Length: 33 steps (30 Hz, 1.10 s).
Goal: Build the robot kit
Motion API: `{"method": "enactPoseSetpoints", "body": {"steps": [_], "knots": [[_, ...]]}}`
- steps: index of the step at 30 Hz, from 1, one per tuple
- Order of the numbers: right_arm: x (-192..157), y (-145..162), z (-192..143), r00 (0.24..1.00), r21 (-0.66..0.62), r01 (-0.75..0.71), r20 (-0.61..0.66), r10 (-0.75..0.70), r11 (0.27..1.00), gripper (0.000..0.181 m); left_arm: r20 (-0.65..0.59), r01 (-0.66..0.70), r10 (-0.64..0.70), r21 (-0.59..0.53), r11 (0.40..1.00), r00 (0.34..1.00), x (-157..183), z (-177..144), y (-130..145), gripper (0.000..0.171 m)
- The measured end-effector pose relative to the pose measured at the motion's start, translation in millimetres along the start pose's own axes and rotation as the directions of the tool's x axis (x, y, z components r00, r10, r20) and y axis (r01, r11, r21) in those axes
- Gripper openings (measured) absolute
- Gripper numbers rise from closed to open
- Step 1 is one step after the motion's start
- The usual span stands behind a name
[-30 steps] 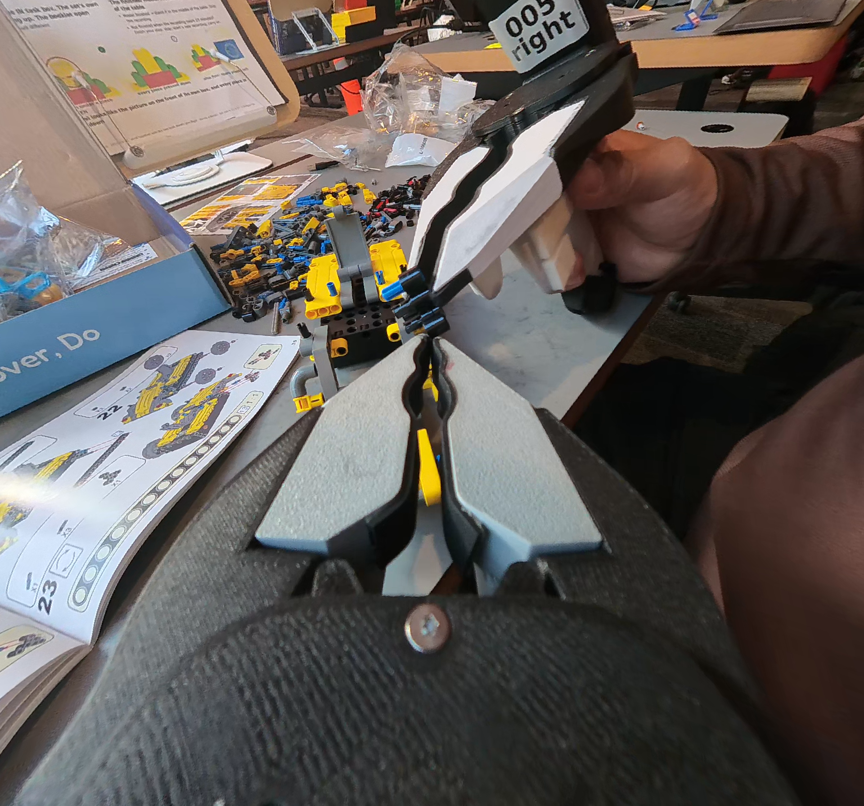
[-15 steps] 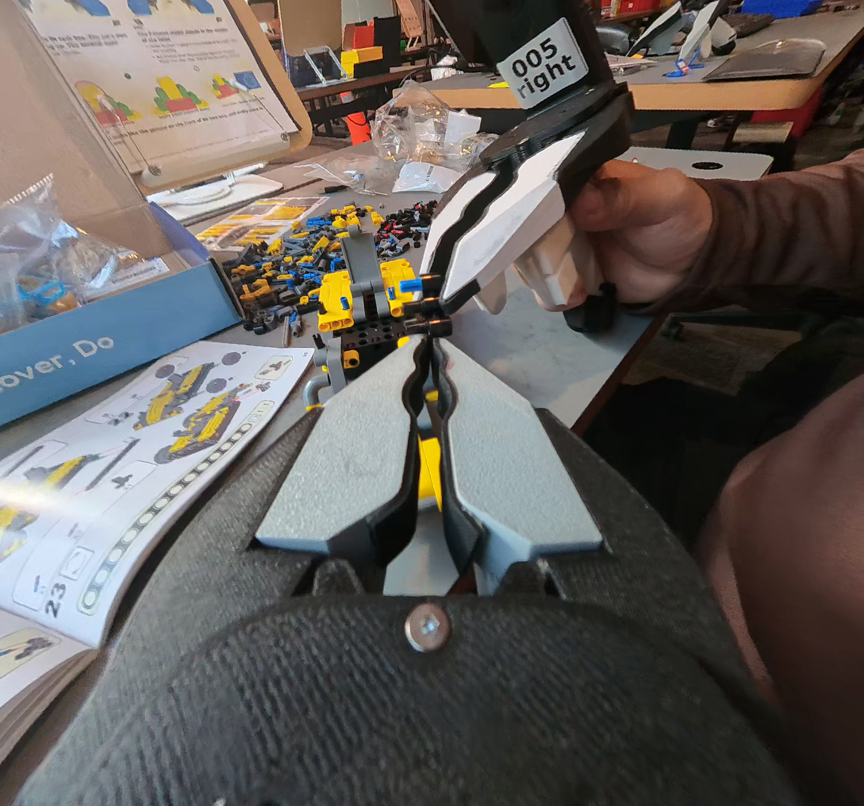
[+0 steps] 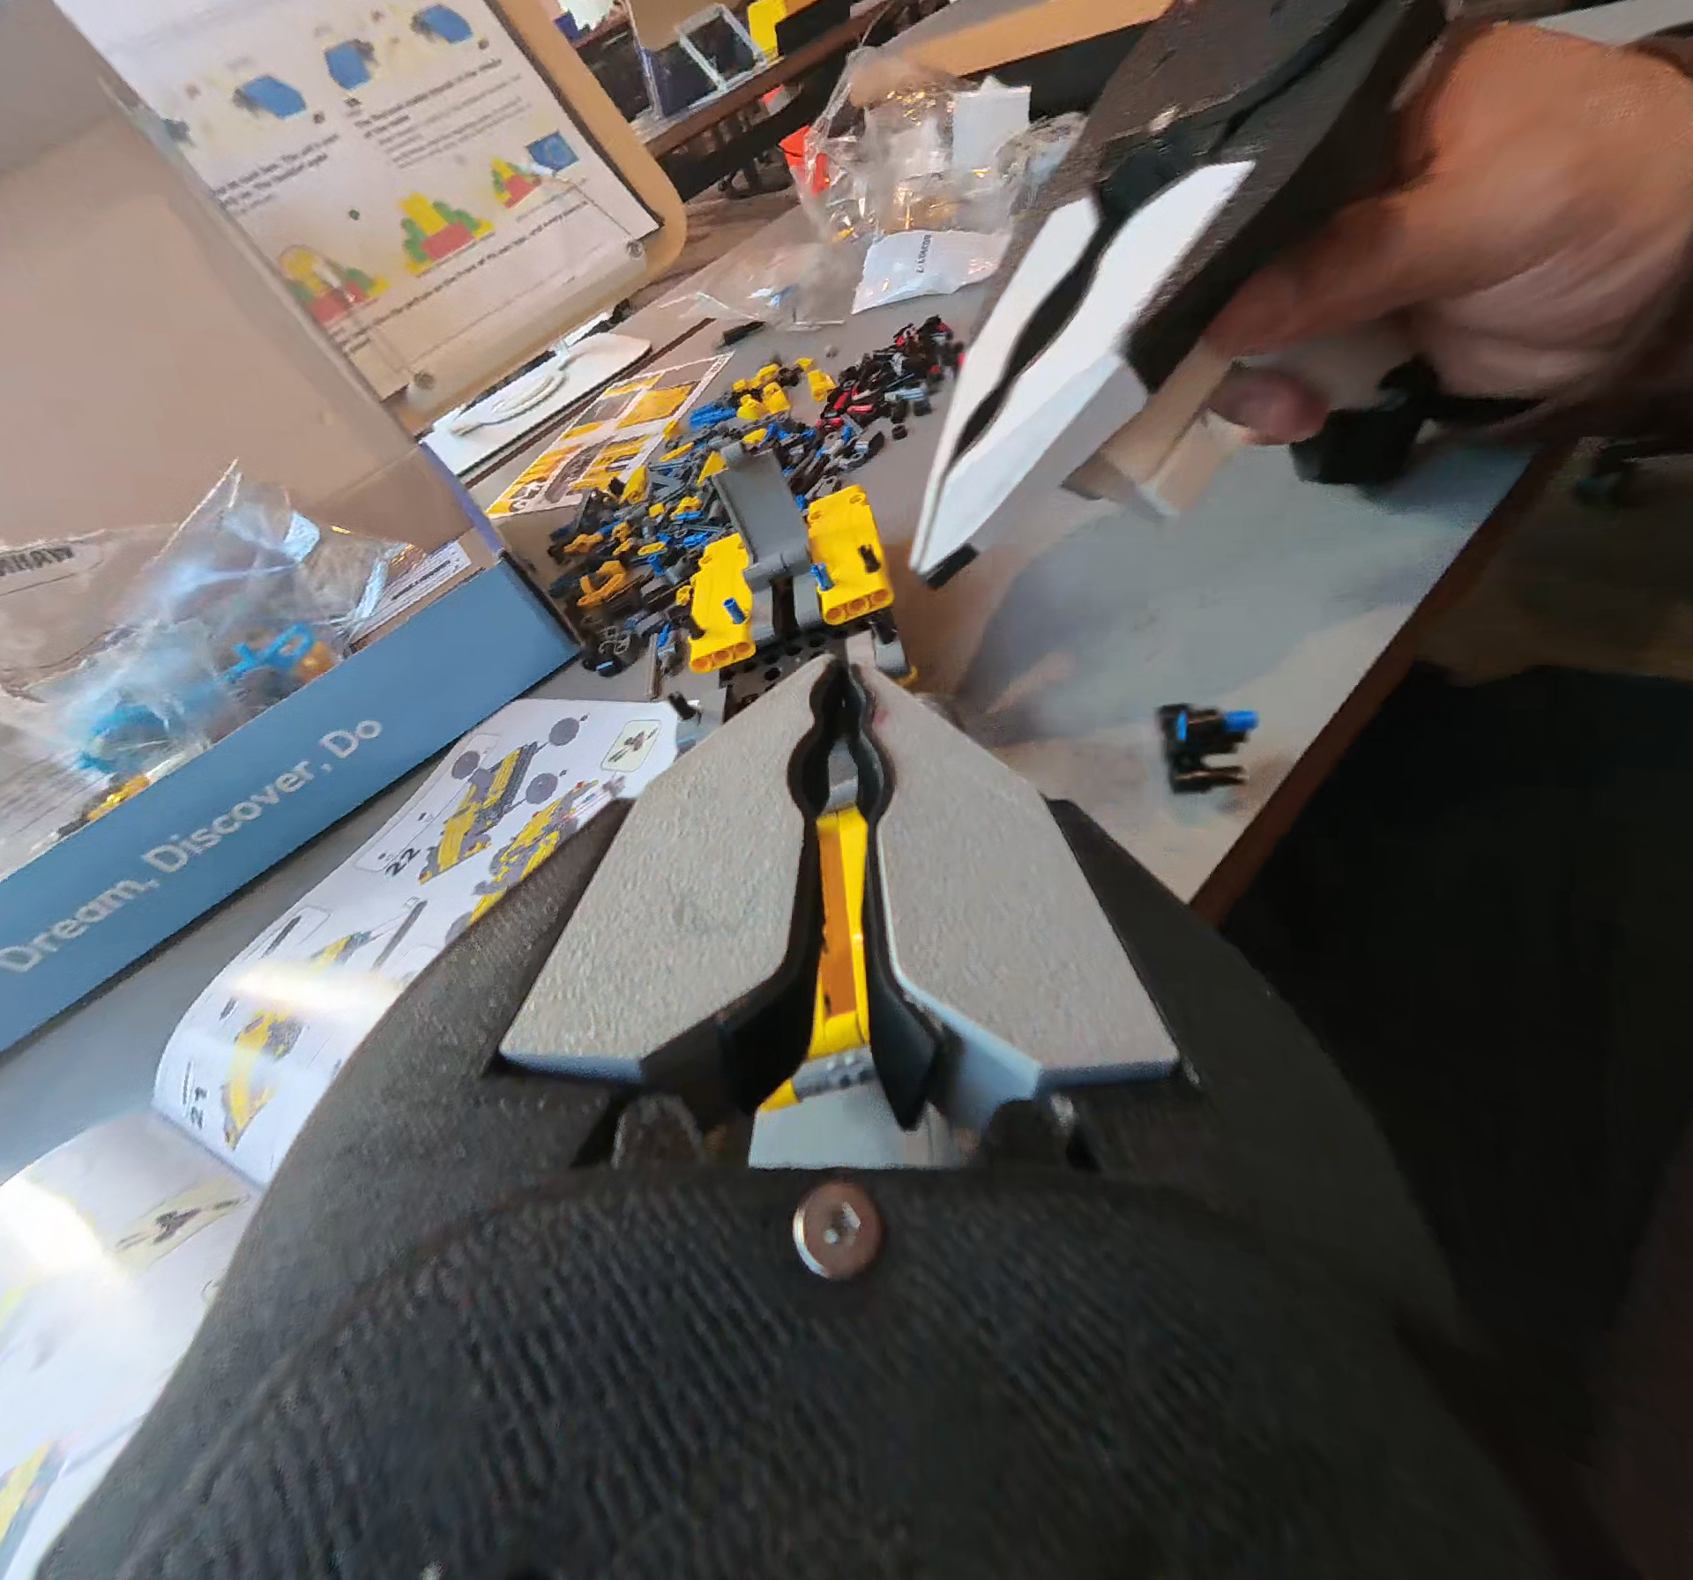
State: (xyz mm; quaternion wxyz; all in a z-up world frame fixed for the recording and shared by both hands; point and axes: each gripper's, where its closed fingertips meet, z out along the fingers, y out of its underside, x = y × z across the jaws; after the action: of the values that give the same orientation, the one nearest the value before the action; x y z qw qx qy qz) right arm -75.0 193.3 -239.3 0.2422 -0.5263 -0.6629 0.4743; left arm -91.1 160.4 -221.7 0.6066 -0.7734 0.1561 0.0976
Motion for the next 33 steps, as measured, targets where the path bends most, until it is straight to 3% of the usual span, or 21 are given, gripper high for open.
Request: {"method": "enactPoseSetpoints", "body": {"steps": [5,8,10,11,12,16,19,25,33], "knots": [[-23,35,-26,0.999,-0.094,0.03,0.022,-0.028,0.995,0.016,-0.09,0.123,-0.132,-0.101,0.987,0.987,13,-20,8,0.0],[-63,51,-45,0.983,-0.106,0.076,0.173,-0.056,0.992,0.037,-0.238,0.183,-0.219,-0.164,0.969,0.946,54,-35,9,0.005],[-57,70,-49,0.983,-0.179,0.174,0.089,-0.16,0.968,0.031,-0.32,0.22,-0.268,-0.181,0.959,0.909,83,-44,12,0.005],[-49,74,-53,0.972,-0.196,0.236,0.027,-0.235,0.952,0.011,-0.356,0.223,-0.28,-0.192,0.956,0.892,97,-48,16,0.006],[-45,68,-59,0.96,-0.177,0.274,-0.014,-0.281,0.945,0.003,-0.365,0.224,-0.292,-0.218,0.95,0.884,105,-51,25,0.007],[-45,42,-76,0.981,-0.041,0.19,-0.017,-0.191,0.981,0.019,-0.444,0.188,-0.357,-0.381,0.905,0.822,135,-70,69,0.009],[-51,49,-77,0.991,-0.026,0.134,0.014,-0.134,0.991,0.019,-0.368,0.148,-0.316,-0.419,0.896,0.875,114,-92,93,0.003],[-71,61,-70,0.979,-0.059,0.2,0.04,-0.198,0.978,0.014,-0.262,0.292,-0.437,-0.449,0.844,0.86,91,-125,110,0.0],[-107,88,-69,0.986,-0.12,0.163,0.063,-0.156,0.979,0.015,-0.205,0.349,-0.483,-0.467,0.812,0.851,138,-164,131,0.003]]}}
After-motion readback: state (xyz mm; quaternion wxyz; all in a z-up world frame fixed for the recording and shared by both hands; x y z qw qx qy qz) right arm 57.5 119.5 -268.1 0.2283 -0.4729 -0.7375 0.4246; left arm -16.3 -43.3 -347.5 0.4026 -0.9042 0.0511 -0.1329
